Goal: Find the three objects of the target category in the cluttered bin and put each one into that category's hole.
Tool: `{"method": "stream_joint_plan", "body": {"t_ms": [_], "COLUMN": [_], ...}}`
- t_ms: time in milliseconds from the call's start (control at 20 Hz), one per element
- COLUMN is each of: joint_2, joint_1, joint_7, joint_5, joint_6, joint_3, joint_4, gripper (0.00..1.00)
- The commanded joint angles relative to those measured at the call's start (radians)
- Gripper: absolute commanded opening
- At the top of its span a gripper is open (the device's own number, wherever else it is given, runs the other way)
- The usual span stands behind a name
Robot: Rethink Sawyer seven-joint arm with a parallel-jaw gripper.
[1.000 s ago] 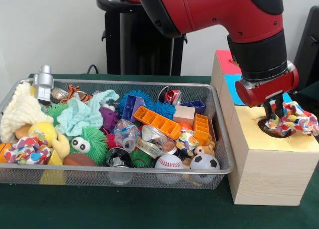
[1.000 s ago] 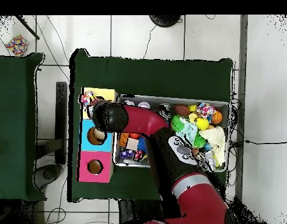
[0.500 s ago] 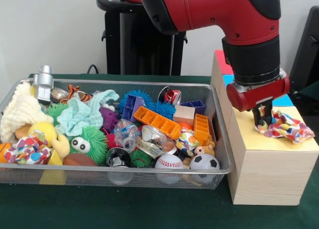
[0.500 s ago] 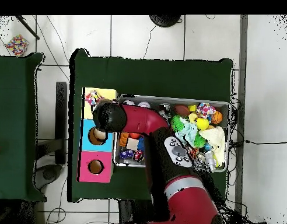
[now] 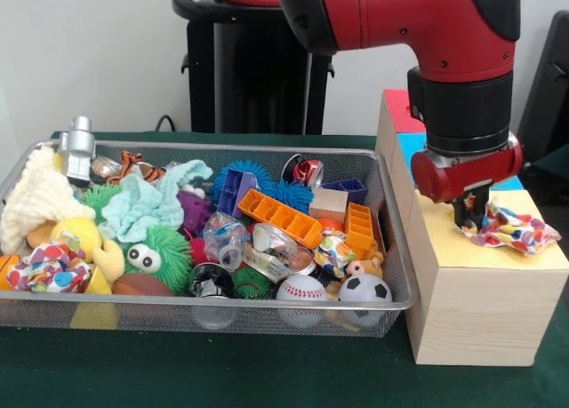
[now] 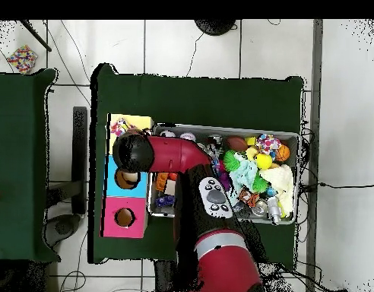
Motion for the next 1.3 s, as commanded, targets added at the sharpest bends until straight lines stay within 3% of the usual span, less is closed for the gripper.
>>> {"method": "stream_joint_plan", "body": {"t_ms": [50, 550, 1150, 1200, 1300], "joint_2": [0.134, 0.180, 0.179, 0.179, 0.179], "joint_1": [-0.074, -0.063, -0.068, -0.068, -0.067], "joint_7": [0.114, 0.095, 0.086, 0.086, 0.088], "joint_5": [-0.061, -0.073, -0.065, -0.065, -0.063], "joint_6": [-0.008, 0.029, 0.073, 0.074, 0.080], "joint_3": [-0.079, -0.089, -0.076, -0.077, -0.077], "joint_4": [-0.045, -0.096, -0.096, -0.097, -0.099], "gripper": [0.00, 0.00, 0.00, 1.00, 1.00]}}
